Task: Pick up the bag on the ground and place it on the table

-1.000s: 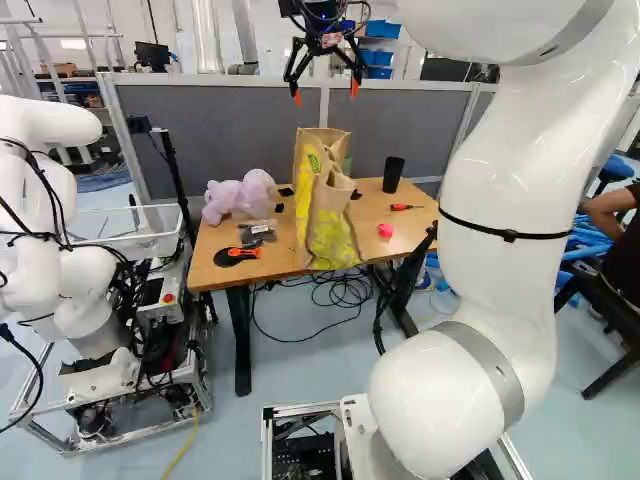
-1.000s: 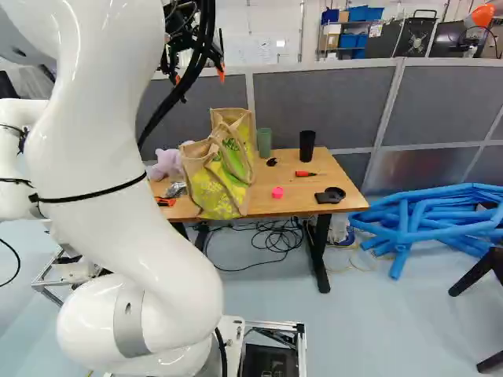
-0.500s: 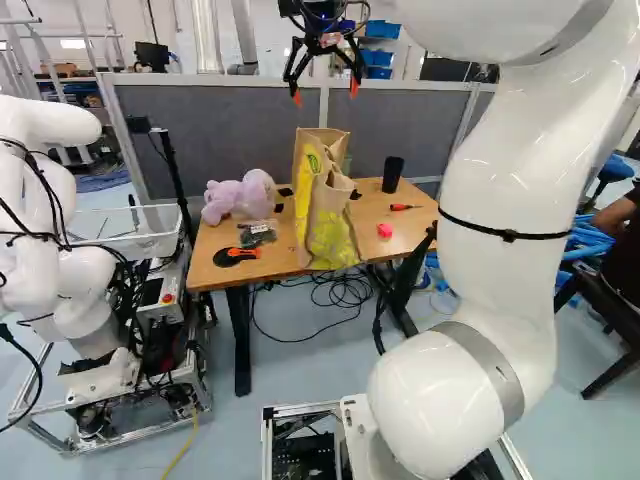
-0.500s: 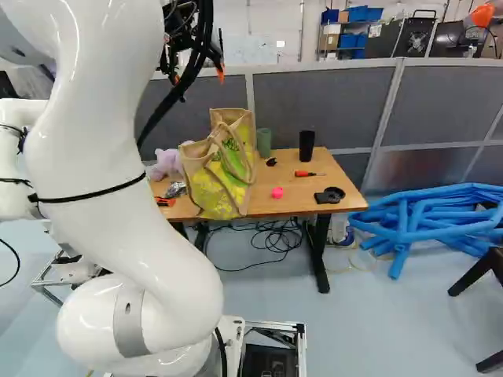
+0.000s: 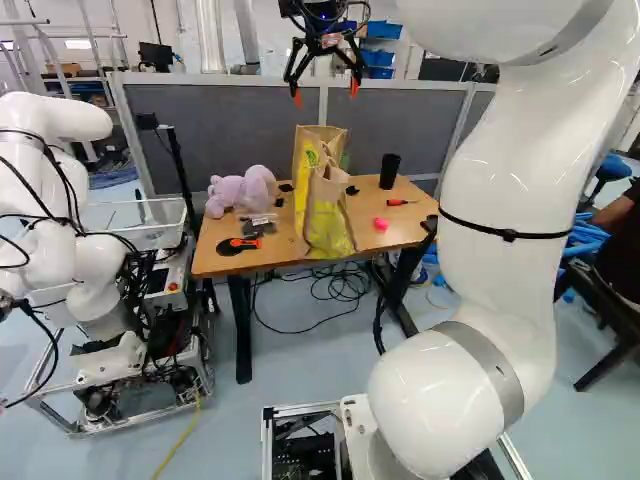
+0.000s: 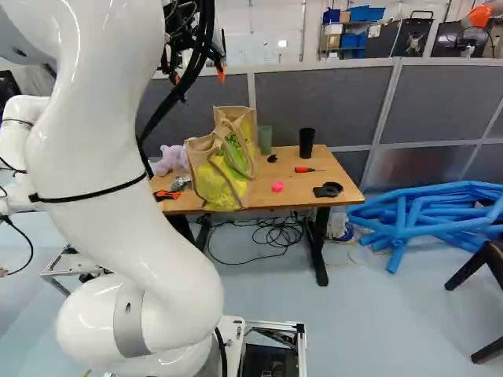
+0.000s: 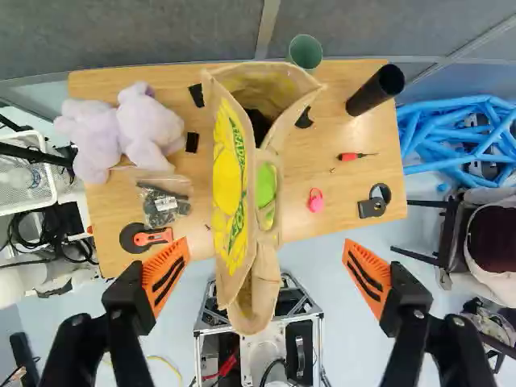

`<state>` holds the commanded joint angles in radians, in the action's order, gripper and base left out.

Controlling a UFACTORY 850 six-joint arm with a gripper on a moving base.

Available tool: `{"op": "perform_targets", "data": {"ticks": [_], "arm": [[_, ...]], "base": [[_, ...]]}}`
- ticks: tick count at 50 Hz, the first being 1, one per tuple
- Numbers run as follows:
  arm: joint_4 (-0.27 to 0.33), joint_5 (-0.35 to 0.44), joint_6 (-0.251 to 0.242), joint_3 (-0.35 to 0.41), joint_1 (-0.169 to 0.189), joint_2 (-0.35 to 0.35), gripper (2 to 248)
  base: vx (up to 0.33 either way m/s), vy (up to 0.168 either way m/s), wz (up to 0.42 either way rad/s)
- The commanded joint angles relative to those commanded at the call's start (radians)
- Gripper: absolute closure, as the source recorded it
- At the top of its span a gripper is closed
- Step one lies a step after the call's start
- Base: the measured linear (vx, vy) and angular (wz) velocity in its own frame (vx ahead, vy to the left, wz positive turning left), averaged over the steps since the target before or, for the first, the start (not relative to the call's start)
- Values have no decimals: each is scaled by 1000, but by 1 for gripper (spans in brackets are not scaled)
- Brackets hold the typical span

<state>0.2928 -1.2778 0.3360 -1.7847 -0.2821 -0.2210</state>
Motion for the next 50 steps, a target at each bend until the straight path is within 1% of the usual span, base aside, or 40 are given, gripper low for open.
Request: {"op": "perform_targets", "data": {"ticks": [50], "arm": [[0, 0, 0, 0, 0, 0, 3]], "base": [[-175, -3, 11]]}}
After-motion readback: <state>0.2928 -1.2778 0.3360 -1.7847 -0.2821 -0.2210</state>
